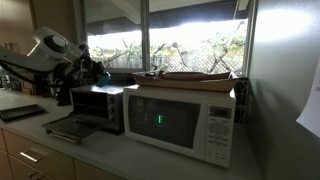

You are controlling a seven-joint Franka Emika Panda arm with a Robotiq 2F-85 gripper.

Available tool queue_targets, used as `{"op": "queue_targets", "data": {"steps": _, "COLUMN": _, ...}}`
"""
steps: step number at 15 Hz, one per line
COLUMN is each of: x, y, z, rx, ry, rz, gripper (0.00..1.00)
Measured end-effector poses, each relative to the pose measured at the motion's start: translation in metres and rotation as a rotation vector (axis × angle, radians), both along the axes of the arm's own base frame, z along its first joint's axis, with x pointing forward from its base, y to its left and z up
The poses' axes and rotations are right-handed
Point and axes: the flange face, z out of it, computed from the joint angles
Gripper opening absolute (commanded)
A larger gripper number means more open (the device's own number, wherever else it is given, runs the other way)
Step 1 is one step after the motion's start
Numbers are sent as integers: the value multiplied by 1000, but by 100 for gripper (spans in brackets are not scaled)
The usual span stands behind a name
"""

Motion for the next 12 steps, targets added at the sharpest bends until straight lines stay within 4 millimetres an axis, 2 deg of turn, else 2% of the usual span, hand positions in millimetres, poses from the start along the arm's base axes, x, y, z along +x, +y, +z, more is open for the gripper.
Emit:
{"op": "queue_targets", "data": {"steps": 6, "x": 1, "y": -9, "z": 5, "rx": -210, "ry": -173, "rz": 203, "gripper": 1}}
{"op": "queue_targets", "data": {"steps": 7, "x": -1, "y": -12, "z": 6, "rx": -240, "ry": -201, "rz": 238, "gripper": 4}}
{"op": "queue_targets", "data": {"steps": 12, "x": -1, "y": -14, "z": 6, "rx": -237, "ry": -209, "rz": 243, "gripper": 4}}
